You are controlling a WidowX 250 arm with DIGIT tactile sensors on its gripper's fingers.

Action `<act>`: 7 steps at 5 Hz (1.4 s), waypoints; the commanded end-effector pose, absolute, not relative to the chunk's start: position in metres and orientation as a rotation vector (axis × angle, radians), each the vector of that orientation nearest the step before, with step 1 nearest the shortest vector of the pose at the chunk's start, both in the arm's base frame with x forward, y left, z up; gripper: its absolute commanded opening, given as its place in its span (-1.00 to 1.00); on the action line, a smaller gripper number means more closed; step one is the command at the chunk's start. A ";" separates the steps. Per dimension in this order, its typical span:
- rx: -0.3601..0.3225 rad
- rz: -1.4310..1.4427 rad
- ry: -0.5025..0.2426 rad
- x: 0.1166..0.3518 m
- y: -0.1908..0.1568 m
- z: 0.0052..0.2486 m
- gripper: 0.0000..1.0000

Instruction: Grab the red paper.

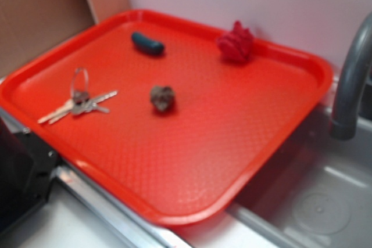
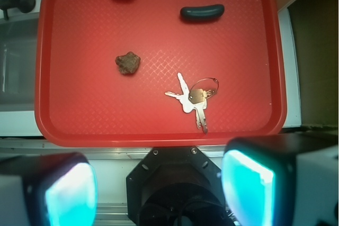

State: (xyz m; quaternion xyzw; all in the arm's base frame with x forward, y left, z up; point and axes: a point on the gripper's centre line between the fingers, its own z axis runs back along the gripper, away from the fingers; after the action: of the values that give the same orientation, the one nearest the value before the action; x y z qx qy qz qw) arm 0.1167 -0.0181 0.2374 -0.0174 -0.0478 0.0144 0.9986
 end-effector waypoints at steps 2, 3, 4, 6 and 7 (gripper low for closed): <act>0.001 0.016 -0.139 0.160 -0.009 0.191 1.00; -0.003 0.009 -0.211 0.194 -0.012 0.174 1.00; -0.064 -0.031 -0.269 0.234 -0.021 0.151 1.00; -0.026 -0.048 -0.245 0.308 -0.037 0.104 1.00; -0.022 -0.080 -0.285 0.340 -0.057 0.085 1.00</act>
State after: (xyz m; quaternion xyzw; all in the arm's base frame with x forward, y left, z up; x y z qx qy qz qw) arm 0.3285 -0.0518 0.0630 -0.0080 -0.1093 -0.0424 0.9931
